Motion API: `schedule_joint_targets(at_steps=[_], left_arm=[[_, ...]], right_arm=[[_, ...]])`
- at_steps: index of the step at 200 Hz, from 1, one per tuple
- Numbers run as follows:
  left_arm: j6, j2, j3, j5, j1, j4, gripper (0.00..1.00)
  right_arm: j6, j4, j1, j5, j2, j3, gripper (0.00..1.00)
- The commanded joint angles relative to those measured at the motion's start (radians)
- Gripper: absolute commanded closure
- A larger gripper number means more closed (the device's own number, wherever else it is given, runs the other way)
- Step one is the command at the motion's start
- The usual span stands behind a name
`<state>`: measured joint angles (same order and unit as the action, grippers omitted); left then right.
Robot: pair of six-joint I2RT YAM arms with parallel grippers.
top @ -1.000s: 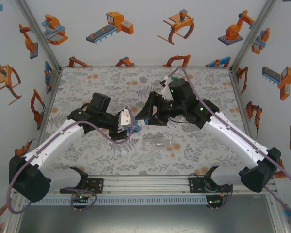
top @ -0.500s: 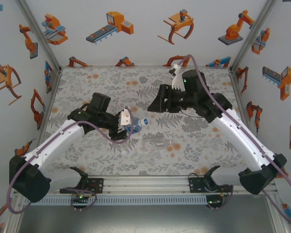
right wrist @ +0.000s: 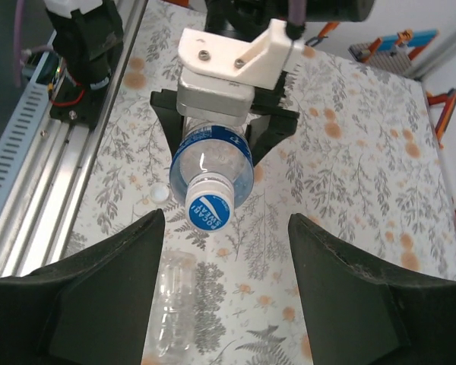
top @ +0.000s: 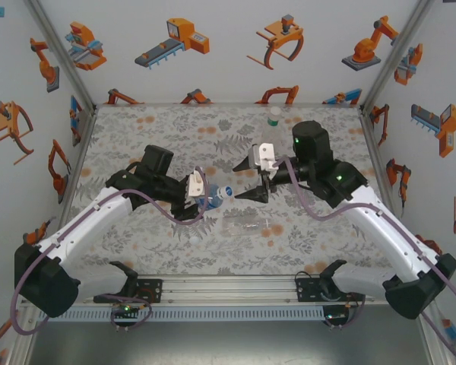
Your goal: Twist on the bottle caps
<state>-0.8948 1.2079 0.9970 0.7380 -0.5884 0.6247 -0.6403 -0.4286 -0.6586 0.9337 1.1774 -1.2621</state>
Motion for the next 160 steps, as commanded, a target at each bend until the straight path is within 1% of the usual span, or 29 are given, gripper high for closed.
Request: schedule_joint_targets(at_steps=[1, 94, 143, 160], left_arm=[[-0.015, -0.005, 0.028, 0.045, -0.004, 0.018, 1.00], [-0.014, -0.007, 0.029, 0.045, -0.003, 0.018, 1.00], [-0.012, -0.002, 0.031, 0.045, -0.004, 0.019, 1.00], [-0.012, -0.005, 0.031, 0.046, -0.004, 0.019, 1.00]], right_arm=[[-0.134, 0.037, -0.024, 0.055, 0.016, 0.016, 0.39], [-0.137, 0.046, -0.046, 0.041, 0.053, 0.050, 0.54], [-0.136, 0.049, -0.049, 0.048, 0.063, 0.061, 0.69], [-0.122, 0.037, -0.053, 0.039, 0.063, 0.061, 0.77]])
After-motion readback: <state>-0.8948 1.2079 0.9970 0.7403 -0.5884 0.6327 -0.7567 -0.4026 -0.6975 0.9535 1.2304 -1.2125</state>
